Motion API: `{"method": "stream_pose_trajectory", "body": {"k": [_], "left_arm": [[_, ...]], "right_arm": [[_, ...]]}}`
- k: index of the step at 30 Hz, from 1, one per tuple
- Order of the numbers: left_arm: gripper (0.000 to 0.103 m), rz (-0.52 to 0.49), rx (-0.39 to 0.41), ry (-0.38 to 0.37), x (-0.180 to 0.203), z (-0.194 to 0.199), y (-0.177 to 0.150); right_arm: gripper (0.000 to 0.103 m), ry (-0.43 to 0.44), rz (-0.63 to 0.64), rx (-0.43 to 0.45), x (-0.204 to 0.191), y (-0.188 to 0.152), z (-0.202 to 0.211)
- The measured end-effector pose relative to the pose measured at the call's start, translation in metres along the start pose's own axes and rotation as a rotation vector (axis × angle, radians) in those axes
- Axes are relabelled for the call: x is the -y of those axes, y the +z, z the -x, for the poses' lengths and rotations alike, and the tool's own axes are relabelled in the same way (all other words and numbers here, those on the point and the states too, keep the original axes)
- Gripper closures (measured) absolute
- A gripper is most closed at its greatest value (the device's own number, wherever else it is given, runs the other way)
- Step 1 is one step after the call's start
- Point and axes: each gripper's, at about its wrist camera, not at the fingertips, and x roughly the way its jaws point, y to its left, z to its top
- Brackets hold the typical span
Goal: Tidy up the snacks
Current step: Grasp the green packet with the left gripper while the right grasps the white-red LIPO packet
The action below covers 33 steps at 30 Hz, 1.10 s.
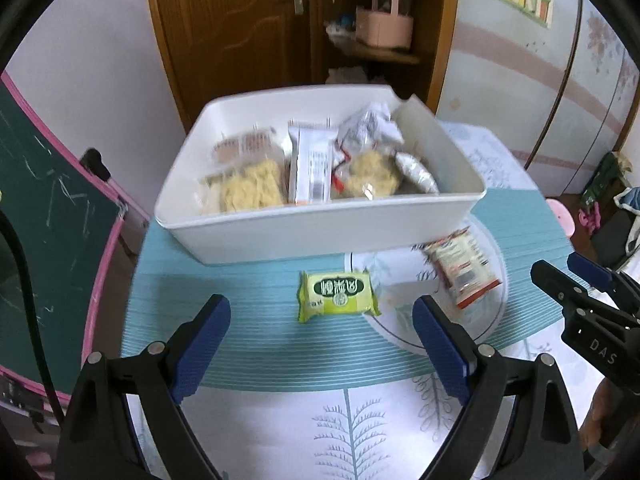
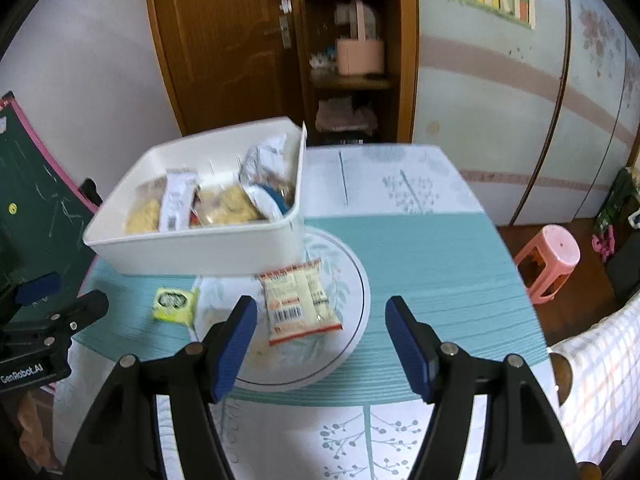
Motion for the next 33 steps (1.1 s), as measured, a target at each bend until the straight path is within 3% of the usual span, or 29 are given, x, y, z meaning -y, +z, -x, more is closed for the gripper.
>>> {"method": "stream_pose_trajectory", "body": {"k": [17,28,33], "left_arm": [[0.011,0.054,-0.148,0.021,0.003,-0.091,-0.010],[0.011,0.094,-0.172,-0.011,-0.005,-0.106,-0.015],[0.011,0.127,-0.196,-0.046,-0.011,-0.110,-0.018]], "right_arm": [[0.036,0.062,-0.014,-0.153,0.010,-0.018,-0.075],[0.036,0.138,0.008,-0.160,-0.003,-0.006,-0.097],[0.035,0.104,0.062,-0.178,-0.016,-0.003,-0.111]]}}
